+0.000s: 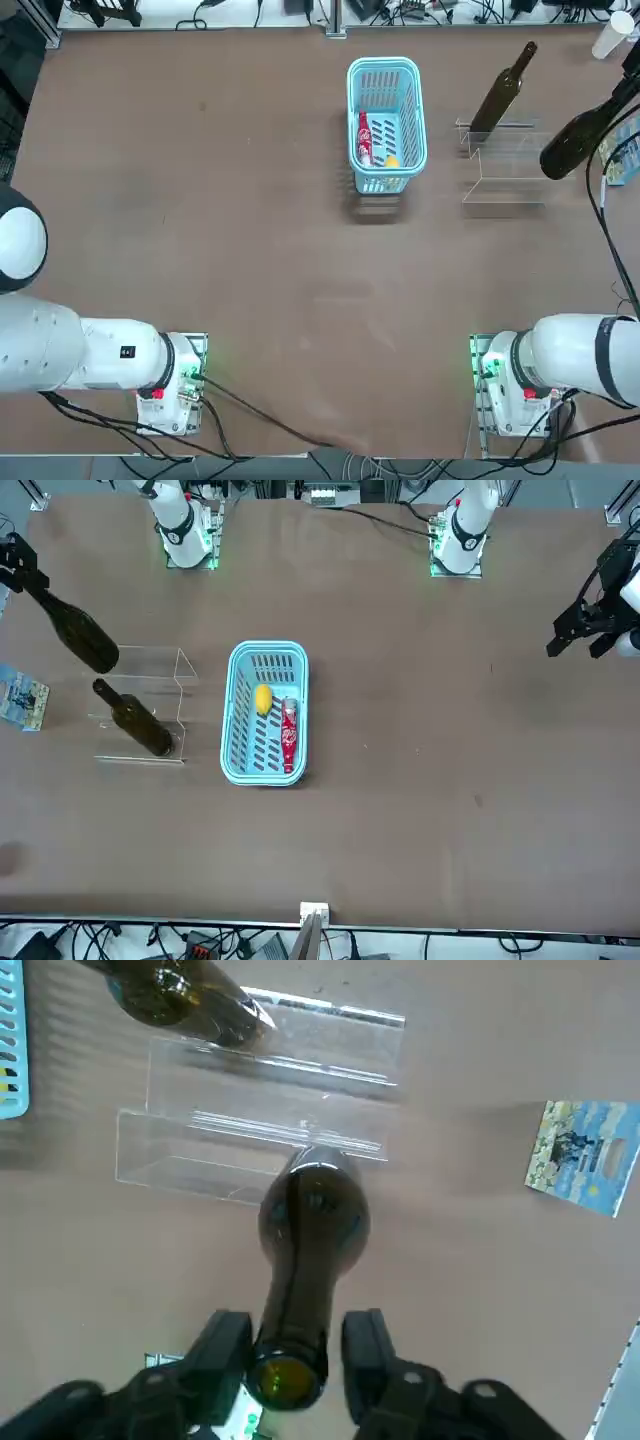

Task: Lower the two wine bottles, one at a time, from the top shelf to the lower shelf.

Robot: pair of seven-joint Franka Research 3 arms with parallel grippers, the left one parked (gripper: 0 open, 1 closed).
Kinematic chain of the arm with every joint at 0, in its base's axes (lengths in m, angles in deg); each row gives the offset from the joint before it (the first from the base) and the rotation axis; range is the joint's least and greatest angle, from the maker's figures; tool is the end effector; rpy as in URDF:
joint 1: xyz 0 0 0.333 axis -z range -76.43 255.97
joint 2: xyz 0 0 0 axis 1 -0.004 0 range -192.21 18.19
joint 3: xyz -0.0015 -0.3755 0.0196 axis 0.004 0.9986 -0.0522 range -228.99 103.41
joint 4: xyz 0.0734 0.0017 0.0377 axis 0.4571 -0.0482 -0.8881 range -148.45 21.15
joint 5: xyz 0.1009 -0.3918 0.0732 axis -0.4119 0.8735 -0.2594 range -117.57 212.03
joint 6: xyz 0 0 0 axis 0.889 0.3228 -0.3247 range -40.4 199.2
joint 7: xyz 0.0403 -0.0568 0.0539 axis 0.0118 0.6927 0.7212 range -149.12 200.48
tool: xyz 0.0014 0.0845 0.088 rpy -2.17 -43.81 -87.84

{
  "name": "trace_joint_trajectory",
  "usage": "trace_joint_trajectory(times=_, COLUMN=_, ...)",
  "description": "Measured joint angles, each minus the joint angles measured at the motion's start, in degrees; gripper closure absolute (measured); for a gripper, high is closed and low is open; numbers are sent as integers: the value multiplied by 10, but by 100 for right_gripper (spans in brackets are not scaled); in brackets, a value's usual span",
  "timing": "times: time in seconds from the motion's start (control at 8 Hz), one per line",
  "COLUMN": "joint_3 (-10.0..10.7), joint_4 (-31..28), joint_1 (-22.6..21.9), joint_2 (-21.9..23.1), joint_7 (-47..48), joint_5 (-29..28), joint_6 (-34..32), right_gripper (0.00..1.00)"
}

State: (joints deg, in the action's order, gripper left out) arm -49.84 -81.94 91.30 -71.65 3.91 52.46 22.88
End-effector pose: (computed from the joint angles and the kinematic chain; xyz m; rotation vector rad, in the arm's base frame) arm 0.4440 -0.1410 0.6344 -3.1253 -0.2208 0.1798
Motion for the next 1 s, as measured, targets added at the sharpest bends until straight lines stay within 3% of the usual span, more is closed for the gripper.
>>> trace_joint_trajectory(times=0.25, joint_3=1, joint_4=0, joint_1=0, joint_2=0, joint_7=0, joint_5=2, joint_6=0, right_gripper=60)
trace_joint_trajectory(times=1.0, joint_3=0, joint_4=14, joint_1=-1, joint_2=-7, joint_7=-8, joint_5=2, joint_6=8, right_gripper=60)
